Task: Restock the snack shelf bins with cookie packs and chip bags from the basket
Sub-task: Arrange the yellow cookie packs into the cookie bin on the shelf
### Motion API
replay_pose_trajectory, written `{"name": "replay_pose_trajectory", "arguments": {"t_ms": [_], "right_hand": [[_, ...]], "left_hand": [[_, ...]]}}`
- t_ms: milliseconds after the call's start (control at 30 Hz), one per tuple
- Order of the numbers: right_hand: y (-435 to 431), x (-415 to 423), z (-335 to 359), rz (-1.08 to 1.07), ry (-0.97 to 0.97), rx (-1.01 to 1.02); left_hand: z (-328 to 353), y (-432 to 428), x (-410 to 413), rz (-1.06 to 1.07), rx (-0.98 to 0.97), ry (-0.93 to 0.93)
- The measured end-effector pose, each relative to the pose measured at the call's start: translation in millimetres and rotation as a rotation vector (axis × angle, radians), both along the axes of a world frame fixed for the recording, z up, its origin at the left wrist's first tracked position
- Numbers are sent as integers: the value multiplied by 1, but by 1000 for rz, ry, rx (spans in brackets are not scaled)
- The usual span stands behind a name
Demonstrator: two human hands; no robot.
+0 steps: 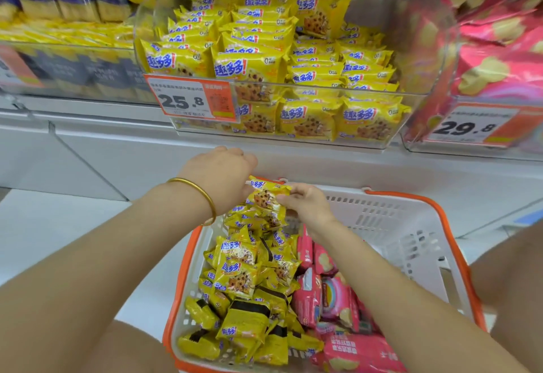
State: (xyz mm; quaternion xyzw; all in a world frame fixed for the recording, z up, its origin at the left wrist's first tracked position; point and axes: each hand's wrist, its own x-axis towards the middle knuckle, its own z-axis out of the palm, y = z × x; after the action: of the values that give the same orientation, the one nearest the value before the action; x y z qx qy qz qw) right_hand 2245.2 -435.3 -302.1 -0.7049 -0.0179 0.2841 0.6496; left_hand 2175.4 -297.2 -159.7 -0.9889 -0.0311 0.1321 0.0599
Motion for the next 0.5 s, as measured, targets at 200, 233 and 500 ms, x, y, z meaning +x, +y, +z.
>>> {"name": "replay_pose_trajectory", "arguments": {"t_ms": [200, 233, 500], "right_hand": [[-63, -8, 95, 106, 94, 335], [-69, -8, 112, 124, 78, 337], [-69, 16, 246, 222, -787, -251]], "left_hand": [[19, -21, 16, 207, -594, 58], [28, -25, 17, 239, -733, 35], [86, -44, 28, 92, -1051, -598]]}}
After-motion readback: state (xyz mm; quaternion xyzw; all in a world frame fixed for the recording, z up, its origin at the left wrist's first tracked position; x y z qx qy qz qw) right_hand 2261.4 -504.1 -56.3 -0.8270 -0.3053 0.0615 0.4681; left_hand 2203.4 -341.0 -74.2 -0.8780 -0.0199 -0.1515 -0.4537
